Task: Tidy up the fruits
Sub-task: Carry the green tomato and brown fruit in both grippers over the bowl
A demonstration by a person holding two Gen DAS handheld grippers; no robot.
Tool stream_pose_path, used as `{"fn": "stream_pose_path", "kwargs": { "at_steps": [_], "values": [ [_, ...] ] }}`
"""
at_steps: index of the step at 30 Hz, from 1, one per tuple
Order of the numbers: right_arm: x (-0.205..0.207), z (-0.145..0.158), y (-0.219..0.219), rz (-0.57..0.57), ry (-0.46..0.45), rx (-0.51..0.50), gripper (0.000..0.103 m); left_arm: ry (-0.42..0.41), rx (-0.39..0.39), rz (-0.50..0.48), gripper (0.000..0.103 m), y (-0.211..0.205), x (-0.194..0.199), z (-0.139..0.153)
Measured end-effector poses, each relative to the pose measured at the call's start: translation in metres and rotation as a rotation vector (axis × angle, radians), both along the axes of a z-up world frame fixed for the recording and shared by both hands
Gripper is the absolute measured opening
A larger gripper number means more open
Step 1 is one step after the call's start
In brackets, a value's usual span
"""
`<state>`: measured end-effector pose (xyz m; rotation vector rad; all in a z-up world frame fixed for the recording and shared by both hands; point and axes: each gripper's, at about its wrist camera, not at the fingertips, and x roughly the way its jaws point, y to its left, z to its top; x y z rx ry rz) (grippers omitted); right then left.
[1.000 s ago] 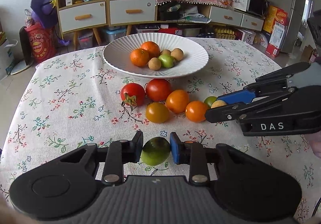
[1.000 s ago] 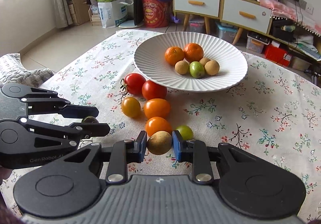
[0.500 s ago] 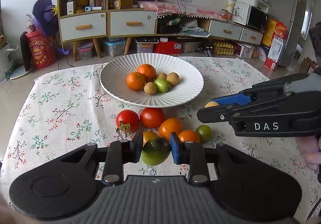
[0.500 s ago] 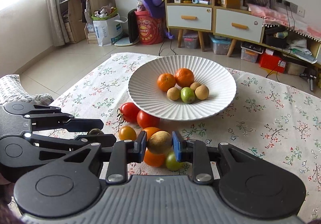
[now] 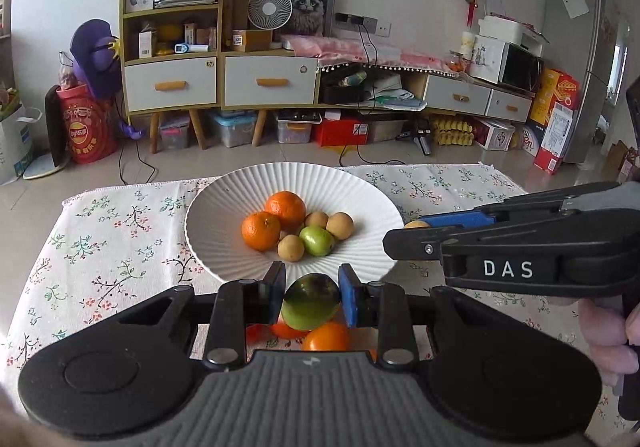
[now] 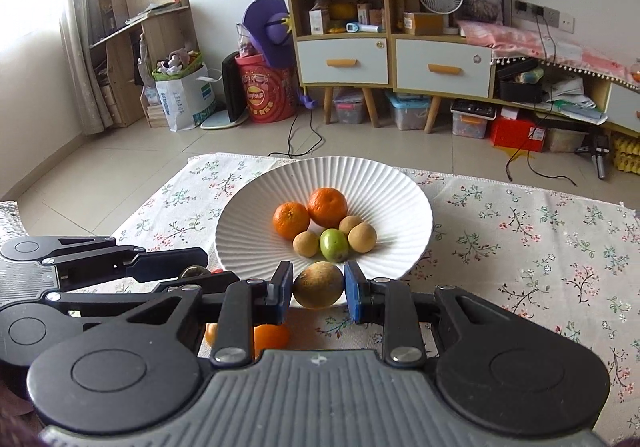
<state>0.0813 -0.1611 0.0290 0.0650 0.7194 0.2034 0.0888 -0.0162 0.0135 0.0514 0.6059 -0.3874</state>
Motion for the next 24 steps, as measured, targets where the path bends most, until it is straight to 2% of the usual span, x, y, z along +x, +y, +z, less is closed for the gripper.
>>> {"fn": "stream_pose_path", "kwargs": {
  "at_steps": [15,24],
  "values": [
    [0.034,-0.019,-0.012,-0.110,0.044,0.035,0.025,0.073,-0.009,0.089,0.025,-0.016,0.041,-0.014],
    [0.042,-0.032,-0.018,-0.129,0.074,0.047,0.025,0.059,0.039,0.083,0.026,-0.027,0.047,-0.021]
  ]
}}
